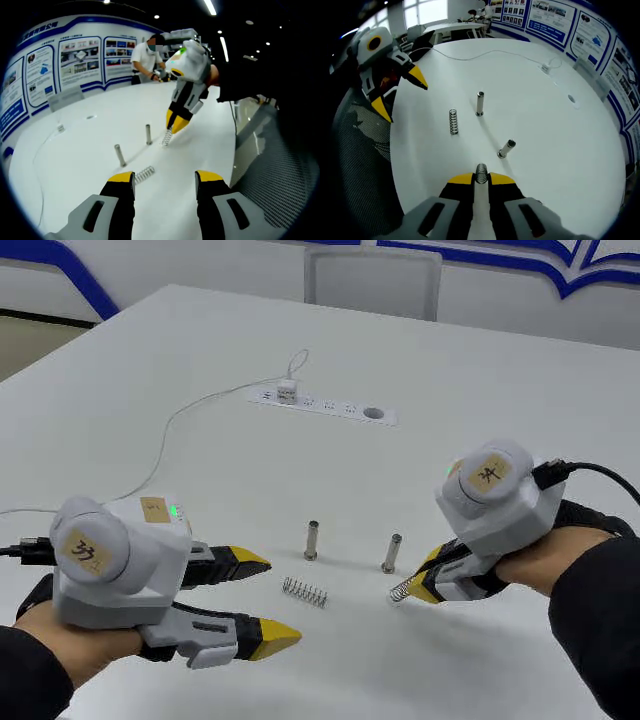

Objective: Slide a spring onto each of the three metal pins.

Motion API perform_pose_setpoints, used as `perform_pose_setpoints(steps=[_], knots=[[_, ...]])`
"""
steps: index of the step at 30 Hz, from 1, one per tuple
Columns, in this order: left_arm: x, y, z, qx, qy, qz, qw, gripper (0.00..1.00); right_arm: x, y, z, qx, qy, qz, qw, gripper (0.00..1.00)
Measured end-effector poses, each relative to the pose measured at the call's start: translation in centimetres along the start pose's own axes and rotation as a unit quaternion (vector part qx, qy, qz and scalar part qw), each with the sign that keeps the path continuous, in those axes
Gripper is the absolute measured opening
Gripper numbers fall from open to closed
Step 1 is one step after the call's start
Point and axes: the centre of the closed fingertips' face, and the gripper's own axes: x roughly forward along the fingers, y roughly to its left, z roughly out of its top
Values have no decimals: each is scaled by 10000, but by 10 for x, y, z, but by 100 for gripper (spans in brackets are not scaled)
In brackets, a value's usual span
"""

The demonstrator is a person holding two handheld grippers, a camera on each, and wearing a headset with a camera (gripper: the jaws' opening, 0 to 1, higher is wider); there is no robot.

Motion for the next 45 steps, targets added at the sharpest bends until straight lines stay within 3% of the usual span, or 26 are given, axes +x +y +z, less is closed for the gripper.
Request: perform_pose_setpoints(steps=[11, 19, 30, 45], knots=[[0, 0, 1, 13, -9, 3, 10000, 50, -26, -7, 20, 4, -35, 66, 10000, 12], [0, 0, 1, 11, -13, 9, 10000, 50, -43, -24, 38, -195, 33, -106, 9997, 12], [-1, 1, 1, 2, -18, 23, 10000, 50, -34, -35, 49, -360, 306, -100, 9988, 12], [0, 1, 1, -15, -30, 31, 10000, 50, -16, -33, 48, -378, 747, 123, 9964, 12]])
